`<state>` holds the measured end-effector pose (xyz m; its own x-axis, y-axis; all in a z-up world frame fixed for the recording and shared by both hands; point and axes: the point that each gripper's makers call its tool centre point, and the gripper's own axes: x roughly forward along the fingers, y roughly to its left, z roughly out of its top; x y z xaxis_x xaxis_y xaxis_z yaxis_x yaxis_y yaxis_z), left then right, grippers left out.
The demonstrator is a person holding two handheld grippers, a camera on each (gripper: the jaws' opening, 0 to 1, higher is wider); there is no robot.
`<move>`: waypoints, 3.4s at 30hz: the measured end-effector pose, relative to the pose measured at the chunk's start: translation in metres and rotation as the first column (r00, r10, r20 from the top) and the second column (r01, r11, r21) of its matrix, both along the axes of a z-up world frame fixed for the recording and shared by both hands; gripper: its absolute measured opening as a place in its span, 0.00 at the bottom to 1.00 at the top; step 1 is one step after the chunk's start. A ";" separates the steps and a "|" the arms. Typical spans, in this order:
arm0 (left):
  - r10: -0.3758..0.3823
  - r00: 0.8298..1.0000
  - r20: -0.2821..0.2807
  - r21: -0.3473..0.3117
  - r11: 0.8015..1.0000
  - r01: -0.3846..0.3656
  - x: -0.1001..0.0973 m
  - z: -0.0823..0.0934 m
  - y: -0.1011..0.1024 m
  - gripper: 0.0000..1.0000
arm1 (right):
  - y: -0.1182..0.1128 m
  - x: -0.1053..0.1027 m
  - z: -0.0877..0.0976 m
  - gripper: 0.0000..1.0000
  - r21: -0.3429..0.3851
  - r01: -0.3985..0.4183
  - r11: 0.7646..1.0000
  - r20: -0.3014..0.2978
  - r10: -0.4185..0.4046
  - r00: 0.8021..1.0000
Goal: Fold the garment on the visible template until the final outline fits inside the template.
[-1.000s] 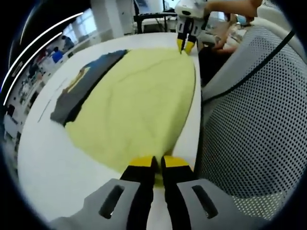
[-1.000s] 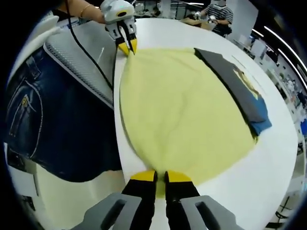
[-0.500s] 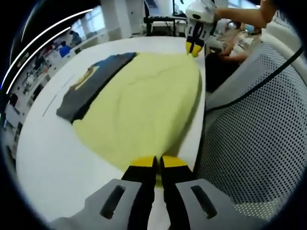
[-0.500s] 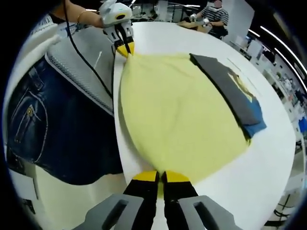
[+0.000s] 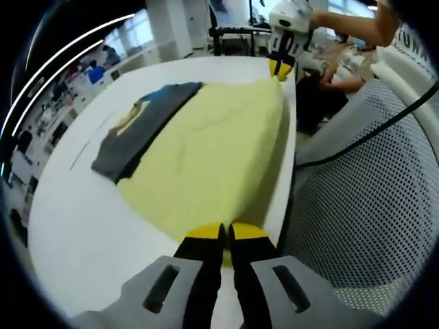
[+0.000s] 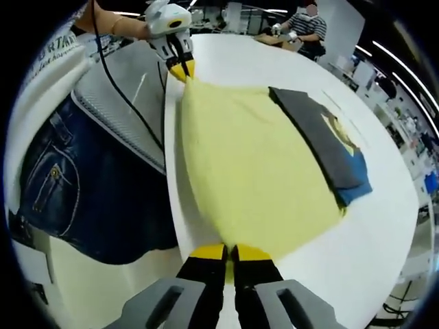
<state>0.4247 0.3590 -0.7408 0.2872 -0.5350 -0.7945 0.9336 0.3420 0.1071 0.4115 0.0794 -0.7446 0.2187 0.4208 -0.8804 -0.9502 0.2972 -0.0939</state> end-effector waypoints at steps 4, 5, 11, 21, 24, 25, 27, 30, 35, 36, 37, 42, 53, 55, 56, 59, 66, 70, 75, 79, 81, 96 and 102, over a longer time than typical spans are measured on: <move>0.005 1.000 0.005 -0.013 1.000 -0.005 0.001 0.006 0.001 0.01 | -0.001 0.002 0.006 0.00 0.004 0.002 1.000 0.010 -0.002 1.000; 0.004 1.000 0.005 -0.016 1.000 -0.004 0.001 0.007 0.001 0.01 | -0.001 0.003 0.007 0.00 0.005 0.001 1.000 0.012 -0.001 1.000; -0.013 1.000 -0.002 -0.018 1.000 0.013 -0.006 0.016 0.000 0.01 | 0.000 0.002 0.014 0.00 0.004 -0.010 1.000 0.016 0.010 1.000; -0.038 0.998 -0.045 -0.004 0.999 0.038 -0.013 0.028 0.000 0.01 | -0.001 0.000 0.026 0.00 0.006 -0.022 1.000 0.008 0.022 1.000; -0.043 0.997 -0.059 -0.003 0.999 0.042 -0.014 0.030 0.000 0.01 | -0.002 0.000 0.030 0.00 0.005 -0.025 1.000 0.006 0.025 1.000; -0.043 0.997 -0.061 -0.003 0.999 0.042 -0.014 0.031 0.000 0.01 | -0.002 -0.001 0.032 0.00 0.006 -0.026 1.000 0.005 0.026 1.000; -0.047 0.997 -0.068 0.000 0.999 0.047 -0.015 0.032 0.001 0.01 | -0.002 -0.002 0.033 0.00 0.006 -0.027 1.000 -0.001 0.027 1.000; -0.049 0.996 -0.078 0.000 0.999 0.049 -0.017 0.035 0.001 0.01 | -0.001 -0.005 0.035 0.00 0.004 -0.036 0.999 -0.010 0.036 0.999; -0.046 0.993 -0.106 0.002 0.999 0.046 -0.022 0.037 0.003 0.01 | 0.000 -0.009 0.038 0.00 0.000 -0.045 0.999 -0.023 0.045 0.999; -0.040 0.993 -0.114 0.009 0.999 0.041 -0.023 0.037 0.003 0.01 | 0.000 -0.010 0.038 0.00 0.000 -0.047 0.999 -0.025 0.047 0.999; -0.045 0.993 -0.111 0.013 0.999 0.047 -0.023 0.038 0.003 0.01 | 0.000 -0.010 0.039 0.00 0.000 -0.049 0.999 -0.027 0.049 0.998; -0.065 0.991 -0.117 0.022 0.997 0.068 -0.028 0.043 0.005 0.01 | 0.001 -0.015 0.042 0.00 -0.010 -0.056 0.998 -0.036 0.056 0.998; -0.091 0.988 -0.123 0.032 0.995 0.096 -0.033 0.048 0.008 0.01 | 0.001 -0.021 0.051 0.00 -0.018 -0.077 0.997 -0.041 0.076 0.996; -0.087 0.988 -0.126 0.027 0.995 0.091 -0.032 0.051 0.009 0.01 | 0.001 -0.021 0.053 0.00 -0.020 -0.079 0.997 -0.041 0.078 0.996; -0.087 0.988 -0.129 0.024 0.996 0.091 -0.032 0.053 0.009 0.01 | 0.001 -0.022 0.054 0.00 -0.021 -0.080 0.997 -0.042 0.080 0.996; -0.081 0.988 -0.130 0.020 0.996 0.085 -0.029 0.057 0.009 0.01 | 0.000 -0.019 0.058 0.00 -0.016 -0.078 0.997 -0.034 0.077 0.996; -0.088 0.989 -0.116 0.021 0.996 0.091 -0.024 0.070 0.005 0.01 | -0.001 -0.012 0.063 0.00 -0.032 -0.090 0.995 -0.006 0.090 0.996; -0.086 0.991 -0.106 0.019 0.996 0.089 -0.018 0.074 0.003 0.01 | -0.001 -0.004 0.067 0.00 -0.039 -0.091 0.995 0.017 0.092 0.996; -0.085 0.992 -0.090 0.021 0.996 0.087 -0.009 0.080 0.002 0.01 | -0.002 0.007 0.072 0.00 -0.055 -0.089 0.995 0.056 0.092 0.994; -0.062 0.996 -0.070 0.019 0.998 0.064 0.003 0.085 0.002 0.01 | -0.001 0.014 0.075 0.00 -0.055 -0.086 0.995 0.078 0.090 0.993; -0.065 0.997 -0.052 0.021 0.998 0.066 0.009 0.088 0.001 0.01 | -0.001 0.018 0.076 0.00 -0.061 -0.088 0.994 0.086 0.093 0.992; -0.041 0.998 0.055 0.001 0.999 0.041 0.058 0.098 0.001 0.01 | -0.002 0.061 0.083 0.00 -0.079 -0.054 0.995 0.199 0.068 0.978; -0.030 0.996 0.082 0.000 1.000 0.030 0.071 0.100 0.001 0.01 | -0.004 0.081 0.084 0.00 -0.075 -0.029 0.997 0.237 0.046 0.970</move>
